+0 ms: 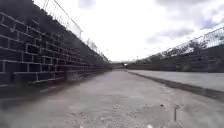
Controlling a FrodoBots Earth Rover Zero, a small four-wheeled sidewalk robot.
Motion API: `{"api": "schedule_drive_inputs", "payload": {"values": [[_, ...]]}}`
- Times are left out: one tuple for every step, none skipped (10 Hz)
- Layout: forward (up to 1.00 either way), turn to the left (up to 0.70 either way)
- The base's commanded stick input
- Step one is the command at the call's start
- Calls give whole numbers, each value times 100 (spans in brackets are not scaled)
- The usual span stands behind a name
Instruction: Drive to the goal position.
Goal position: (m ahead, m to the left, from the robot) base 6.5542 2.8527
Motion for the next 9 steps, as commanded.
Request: {"api": "schedule_drive_inputs", "payload": {"values": [[100, 0], [100, 0], [100, 0], [100, 0], [100, 0], [100, 0], [100, 0], [100, 0], [100, 0]]}}
